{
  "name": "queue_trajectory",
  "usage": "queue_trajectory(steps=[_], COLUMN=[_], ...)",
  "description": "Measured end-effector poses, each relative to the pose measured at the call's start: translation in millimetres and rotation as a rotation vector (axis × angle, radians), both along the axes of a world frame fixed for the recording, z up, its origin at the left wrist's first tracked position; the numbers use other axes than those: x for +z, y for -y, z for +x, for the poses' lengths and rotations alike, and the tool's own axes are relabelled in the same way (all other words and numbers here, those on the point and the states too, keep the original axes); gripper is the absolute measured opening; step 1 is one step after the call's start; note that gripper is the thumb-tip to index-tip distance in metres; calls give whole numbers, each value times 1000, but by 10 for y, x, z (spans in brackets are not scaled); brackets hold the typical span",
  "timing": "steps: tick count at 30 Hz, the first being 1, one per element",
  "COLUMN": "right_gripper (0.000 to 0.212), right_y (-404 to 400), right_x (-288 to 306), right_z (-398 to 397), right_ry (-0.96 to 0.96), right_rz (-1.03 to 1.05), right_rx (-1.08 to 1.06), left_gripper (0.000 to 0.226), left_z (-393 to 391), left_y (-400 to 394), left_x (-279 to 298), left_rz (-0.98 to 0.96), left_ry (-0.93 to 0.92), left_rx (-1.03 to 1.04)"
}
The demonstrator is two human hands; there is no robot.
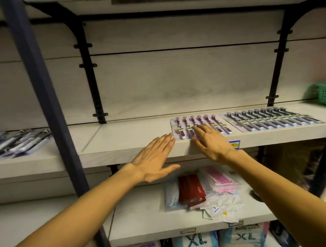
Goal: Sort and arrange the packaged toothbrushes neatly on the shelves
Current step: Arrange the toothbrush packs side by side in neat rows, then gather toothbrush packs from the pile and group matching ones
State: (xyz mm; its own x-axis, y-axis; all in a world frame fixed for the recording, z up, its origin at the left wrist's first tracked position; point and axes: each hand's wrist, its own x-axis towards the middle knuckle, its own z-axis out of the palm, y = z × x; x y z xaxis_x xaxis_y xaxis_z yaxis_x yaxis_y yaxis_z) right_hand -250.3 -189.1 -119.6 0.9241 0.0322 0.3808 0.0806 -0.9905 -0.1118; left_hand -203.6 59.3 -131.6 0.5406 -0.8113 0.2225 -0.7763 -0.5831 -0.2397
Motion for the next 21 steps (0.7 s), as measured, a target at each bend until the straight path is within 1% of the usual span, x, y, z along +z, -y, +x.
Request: queue_trajectory(steps=[2, 4, 7, 10, 13, 15, 18, 21], right_gripper=[53, 51, 44, 36, 34, 32, 32, 37], right_y=[-323, -713, -1386, -2122, -2865, -3328, -3885, -4313], right_x=[10, 23, 41, 18, -54, -109, -101, 40], right_z=[-11, -30, -66, -97, -105, -106, -17, 187], right_ry=[79, 119, 180, 235, 195, 143, 124, 165], right_rz=[-9, -26, -48, -103, -130, -172, -302, -289], right_rx=[53, 95, 154, 219, 292, 352, 431, 471], left_gripper=[86, 79, 62, 46, 38, 36, 39, 44], left_z=[-53, -106, -173, -192, -185, -157, -64, 68], left_y=[-395, -826, -1533, -2278, -3002, -3417, -3899, -4282], left_x=[-10, 17, 114, 188, 185, 185, 227, 263], left_rz=[27, 23, -20, -66, -118, -102, -78, -98], left_ry=[68, 132, 158, 196, 235, 233, 237, 230], left_rx=[-45, -70, -108, -100, -10, 61, 187, 289])
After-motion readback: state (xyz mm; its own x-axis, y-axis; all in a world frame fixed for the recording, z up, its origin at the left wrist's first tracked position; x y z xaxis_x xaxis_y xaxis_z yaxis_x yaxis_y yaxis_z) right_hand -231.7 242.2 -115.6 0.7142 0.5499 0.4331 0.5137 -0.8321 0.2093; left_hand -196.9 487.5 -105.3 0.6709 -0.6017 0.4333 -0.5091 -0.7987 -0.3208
